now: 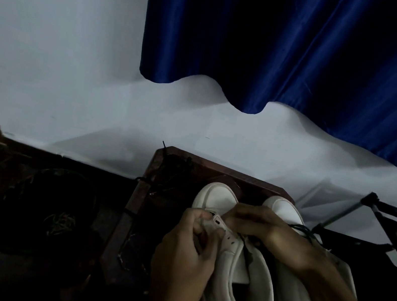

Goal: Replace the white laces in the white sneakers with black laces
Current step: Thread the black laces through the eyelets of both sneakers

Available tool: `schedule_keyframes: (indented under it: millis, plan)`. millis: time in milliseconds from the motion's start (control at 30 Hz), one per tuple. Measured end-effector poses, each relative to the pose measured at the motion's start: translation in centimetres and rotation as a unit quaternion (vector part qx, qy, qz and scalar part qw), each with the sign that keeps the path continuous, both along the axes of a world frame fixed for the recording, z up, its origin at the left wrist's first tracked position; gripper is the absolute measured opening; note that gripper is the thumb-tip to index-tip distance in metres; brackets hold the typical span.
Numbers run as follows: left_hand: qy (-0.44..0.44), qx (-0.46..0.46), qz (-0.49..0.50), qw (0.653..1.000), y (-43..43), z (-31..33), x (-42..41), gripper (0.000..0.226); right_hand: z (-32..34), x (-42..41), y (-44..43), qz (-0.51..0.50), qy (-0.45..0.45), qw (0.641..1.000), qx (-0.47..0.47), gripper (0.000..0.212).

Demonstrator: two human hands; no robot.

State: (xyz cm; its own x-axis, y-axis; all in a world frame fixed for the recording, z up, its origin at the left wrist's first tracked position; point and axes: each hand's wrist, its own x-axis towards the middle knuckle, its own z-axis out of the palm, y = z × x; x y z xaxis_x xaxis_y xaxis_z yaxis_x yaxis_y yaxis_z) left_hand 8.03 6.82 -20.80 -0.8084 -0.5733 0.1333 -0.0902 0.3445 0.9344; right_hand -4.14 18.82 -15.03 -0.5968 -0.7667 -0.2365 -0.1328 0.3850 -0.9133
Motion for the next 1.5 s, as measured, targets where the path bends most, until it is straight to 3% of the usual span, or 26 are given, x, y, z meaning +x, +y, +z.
schedule_keyframes:
  millis: [267,333,400,467,567,667,733,800,867,933,1000,1033,1100,1167,1300,1367,1433,1467,1500]
  plan:
    - [0.054,-0.129,0.019,0.990,0.2,-0.7,-1.2,0.010,-0.5,-0.1,-0.2,-0.009,0.058,0.997,0.041,0.017]
    - [0.068,-0.114,0.010,0.991,0.3,-1.1,-1.3,0.009,-0.5,0.1,-0.2,-0.017,0.051,0.998,0.037,0.013]
    - [0.068,-0.003,0.014,0.998,0.2,-1.2,-1.2,0.008,-0.6,0.2,-0.2,-0.031,0.051,0.998,0.036,0.015]
    - [0.056,0.175,0.050,0.982,-0.4,-1.1,-0.8,0.014,-0.8,0.3,-0.3,-0.043,0.053,0.997,0.035,0.017]
    - [0.105,0.375,0.109,0.915,-2.9,-0.5,0.3,0.013,-0.7,0.5,-0.3,-0.041,0.052,0.998,0.024,0.021]
    - [0.201,0.529,0.074,0.821,-5.2,0.1,1.3,0.013,-0.6,0.6,-0.4,-0.046,0.048,0.998,0.010,0.027]
    - [0.235,0.594,0.061,0.767,-5.9,0.5,1.6,0.014,-0.6,0.7,-0.4,-0.048,0.055,0.997,0.010,0.028]
    - [0.263,0.619,0.058,0.738,-6.5,0.5,1.6,0.014,-0.7,0.7,-0.4,-0.050,0.061,0.997,0.016,0.025]
    - [0.258,0.594,0.071,0.759,-7.5,0.6,1.9,0.020,-0.8,0.6,-0.4,-0.051,0.064,0.996,0.019,0.023]
    - [0.216,0.441,0.094,0.866,-8.0,0.4,2.4,0.020,-0.9,0.6,-0.4,-0.055,0.062,0.996,0.022,0.022]
    - [0.146,0.178,0.058,0.972,-7.2,0.6,2.7,0.011,-1.0,0.4,-0.4,-0.058,0.063,0.996,0.024,0.021]
    - [0.112,0.045,0.006,0.993,-6.5,0.5,2.6,0.012,-1.0,0.4,-0.4,-0.058,0.062,0.996,0.024,0.020]
    - [0.066,-0.154,-0.052,0.984,-4.6,0.2,1.7,0.024,-0.9,0.4,-0.4,-0.053,0.055,0.997,0.020,0.020]
    - [0.039,-0.226,-0.057,0.972,-3.1,0.4,0.5,0.025,-0.9,0.6,-0.4,-0.051,0.050,0.997,0.017,0.020]
    - [0.038,-0.234,-0.049,0.970,-2.8,-0.6,-0.4,0.017,-0.6,0.8,-0.5,-0.053,0.064,0.996,0.032,0.020]
    - [0.070,-0.173,-0.051,0.981,-3.5,-0.9,0.1,0.017,-0.5,0.8,-0.5,-0.057,0.060,0.996,0.030,0.021]
    - [0.116,0.012,-0.015,0.993,-4.7,-0.7,1.2,0.009,-0.5,0.9,-0.5,-0.060,0.060,0.996,0.030,0.023]
    - [0.139,0.155,0.001,0.978,-5.7,-0.4,1.9,0.007,-0.4,1.0,-0.6,-0.059,0.060,0.996,0.029,0.024]
    - [0.174,0.295,-0.002,0.940,-6.8,-0.4,2.4,0.013,-0.3,1.2,-0.7,-0.058,0.061,0.996,0.028,0.025]
